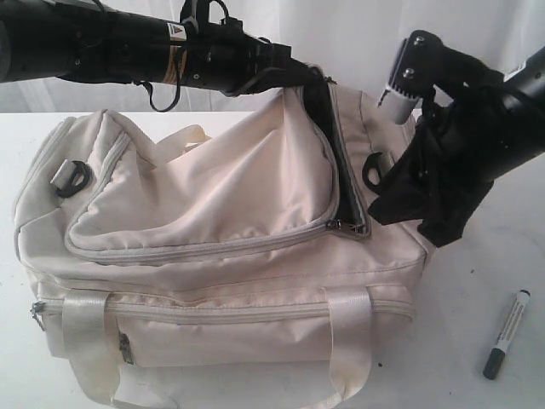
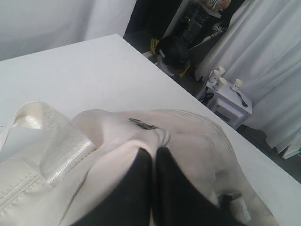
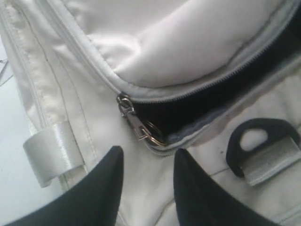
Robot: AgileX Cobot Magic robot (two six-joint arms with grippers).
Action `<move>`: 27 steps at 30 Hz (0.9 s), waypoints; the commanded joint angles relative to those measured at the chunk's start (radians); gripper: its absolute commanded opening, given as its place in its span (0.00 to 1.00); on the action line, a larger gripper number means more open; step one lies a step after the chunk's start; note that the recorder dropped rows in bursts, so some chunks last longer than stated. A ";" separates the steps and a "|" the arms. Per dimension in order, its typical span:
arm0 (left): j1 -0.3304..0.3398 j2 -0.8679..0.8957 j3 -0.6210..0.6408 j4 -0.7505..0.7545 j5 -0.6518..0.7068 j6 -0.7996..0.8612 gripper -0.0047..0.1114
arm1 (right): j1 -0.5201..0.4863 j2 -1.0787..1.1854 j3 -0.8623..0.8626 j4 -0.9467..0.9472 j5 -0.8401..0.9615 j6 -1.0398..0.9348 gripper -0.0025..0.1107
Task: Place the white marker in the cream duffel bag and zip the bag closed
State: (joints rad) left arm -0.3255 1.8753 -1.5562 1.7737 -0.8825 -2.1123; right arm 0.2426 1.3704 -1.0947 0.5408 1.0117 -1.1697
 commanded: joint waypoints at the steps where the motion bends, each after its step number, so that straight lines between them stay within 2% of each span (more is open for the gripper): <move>1: 0.000 -0.024 -0.010 -0.029 -0.010 0.000 0.04 | 0.018 0.012 0.002 -0.003 -0.006 -0.083 0.33; 12: 0.000 -0.024 -0.010 -0.029 -0.010 0.008 0.04 | 0.020 0.046 0.002 -0.041 -0.007 -0.193 0.33; 16: 0.000 -0.024 -0.010 -0.029 -0.010 0.008 0.04 | 0.055 0.071 0.002 -0.045 -0.007 -0.218 0.33; 20: 0.000 -0.024 -0.010 -0.029 -0.014 0.008 0.04 | 0.096 0.110 0.002 -0.112 -0.051 -0.221 0.33; 27: 0.000 -0.024 -0.010 -0.029 -0.014 0.023 0.04 | 0.096 0.125 0.002 -0.124 -0.112 -0.221 0.33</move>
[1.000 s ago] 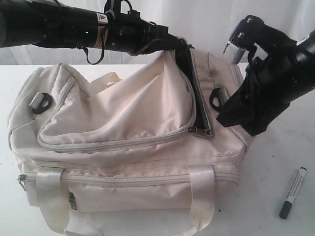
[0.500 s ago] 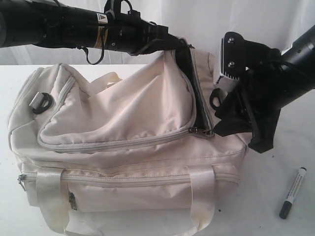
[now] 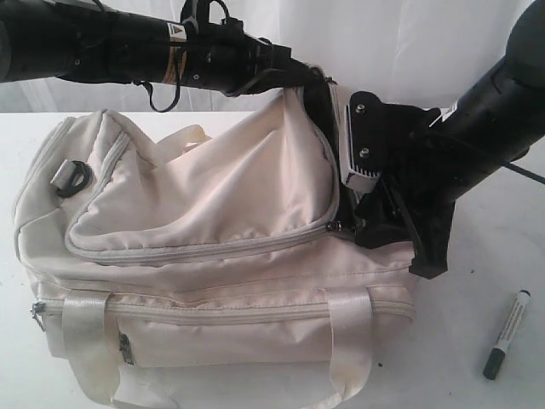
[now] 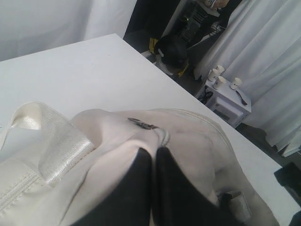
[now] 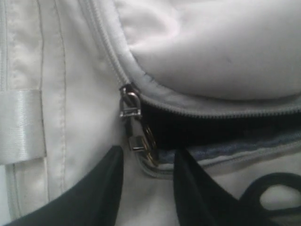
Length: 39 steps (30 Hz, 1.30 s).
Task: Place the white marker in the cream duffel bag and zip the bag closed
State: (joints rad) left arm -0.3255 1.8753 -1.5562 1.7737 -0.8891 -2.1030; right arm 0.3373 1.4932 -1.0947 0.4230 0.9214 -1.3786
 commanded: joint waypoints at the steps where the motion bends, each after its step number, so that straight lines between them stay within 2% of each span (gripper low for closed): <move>1: 0.000 -0.024 -0.010 -0.029 -0.006 0.013 0.04 | 0.001 0.003 0.002 -0.013 -0.029 -0.012 0.33; 12: 0.000 -0.024 -0.010 -0.029 0.000 0.016 0.04 | 0.014 0.034 0.002 -0.008 -0.027 -0.012 0.31; 18: 0.000 -0.024 -0.010 -0.029 0.000 0.016 0.04 | 0.016 0.034 0.002 -0.007 -0.036 -0.012 0.17; 22: 0.000 -0.024 -0.010 -0.029 0.000 0.016 0.04 | 0.016 0.034 0.002 -0.007 -0.044 -0.006 0.04; 39: 0.000 -0.024 -0.010 -0.029 0.000 0.016 0.04 | 0.016 -0.116 0.002 -0.015 -0.042 0.079 0.02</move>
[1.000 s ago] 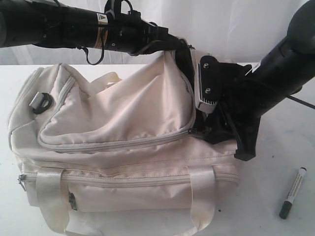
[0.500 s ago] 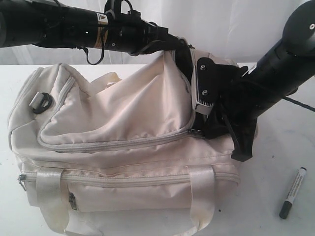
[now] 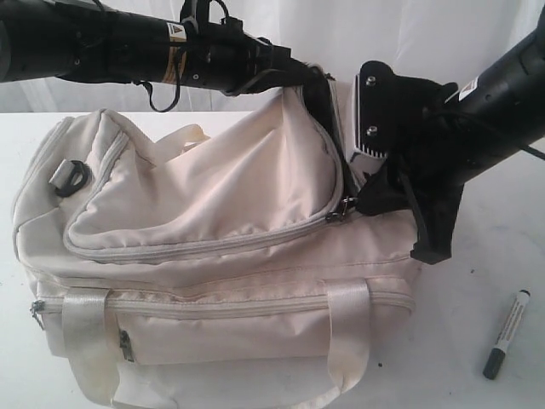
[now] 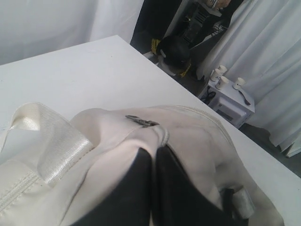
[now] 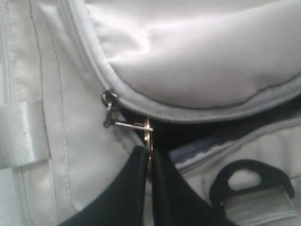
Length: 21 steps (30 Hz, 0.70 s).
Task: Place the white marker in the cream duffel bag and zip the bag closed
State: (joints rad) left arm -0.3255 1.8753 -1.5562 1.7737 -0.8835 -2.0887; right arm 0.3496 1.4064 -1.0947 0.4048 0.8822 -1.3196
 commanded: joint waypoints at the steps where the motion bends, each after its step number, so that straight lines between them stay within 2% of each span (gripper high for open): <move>1: 0.000 -0.024 -0.010 -0.029 -0.006 0.001 0.04 | 0.003 -0.034 0.002 0.003 -0.001 0.020 0.02; 6: 0.000 -0.024 -0.010 -0.029 -0.006 0.001 0.04 | 0.003 -0.051 0.002 0.003 0.012 0.027 0.02; 14: 0.000 -0.024 -0.010 -0.029 -0.003 0.001 0.04 | 0.003 -0.055 0.002 0.010 0.183 0.027 0.02; 21: 0.000 -0.024 -0.010 -0.029 0.005 0.001 0.04 | 0.003 -0.061 0.002 0.039 0.114 0.025 0.02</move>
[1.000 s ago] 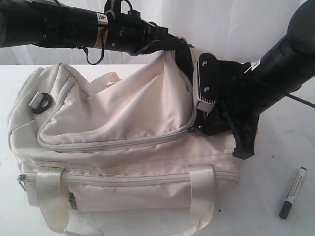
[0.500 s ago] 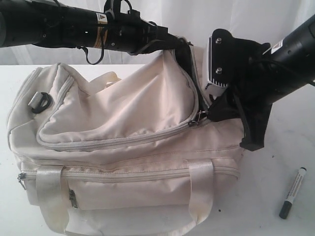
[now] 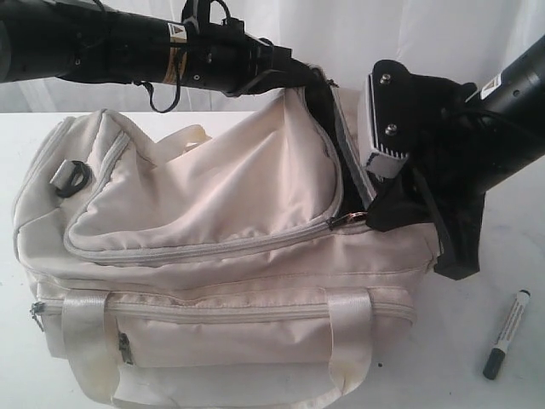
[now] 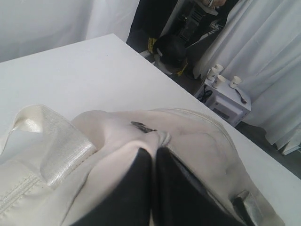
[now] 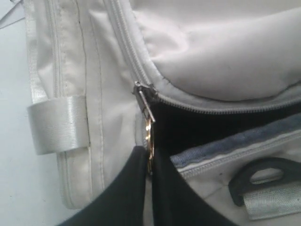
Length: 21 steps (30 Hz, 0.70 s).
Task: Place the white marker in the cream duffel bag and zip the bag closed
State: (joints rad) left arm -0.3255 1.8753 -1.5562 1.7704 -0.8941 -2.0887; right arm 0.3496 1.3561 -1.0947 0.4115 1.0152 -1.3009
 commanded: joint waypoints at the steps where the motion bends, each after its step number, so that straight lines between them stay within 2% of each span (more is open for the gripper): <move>1: 0.000 -0.024 -0.010 -0.026 0.015 0.001 0.04 | 0.003 -0.011 0.002 0.038 -0.035 0.006 0.02; 13: 0.000 -0.024 -0.010 -0.026 0.012 0.001 0.04 | 0.003 -0.011 0.002 0.055 -0.168 0.006 0.02; 18: 0.000 -0.024 -0.010 -0.026 0.012 0.001 0.04 | 0.003 -0.011 0.002 0.126 -0.135 0.007 0.02; 21: 0.000 -0.024 -0.010 -0.026 0.012 0.001 0.04 | 0.003 -0.011 0.002 0.186 -0.047 -0.028 0.02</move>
State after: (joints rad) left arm -0.3255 1.8753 -1.5562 1.7661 -0.8761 -2.0887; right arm 0.3496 1.3561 -1.0947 0.5248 0.9123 -1.3035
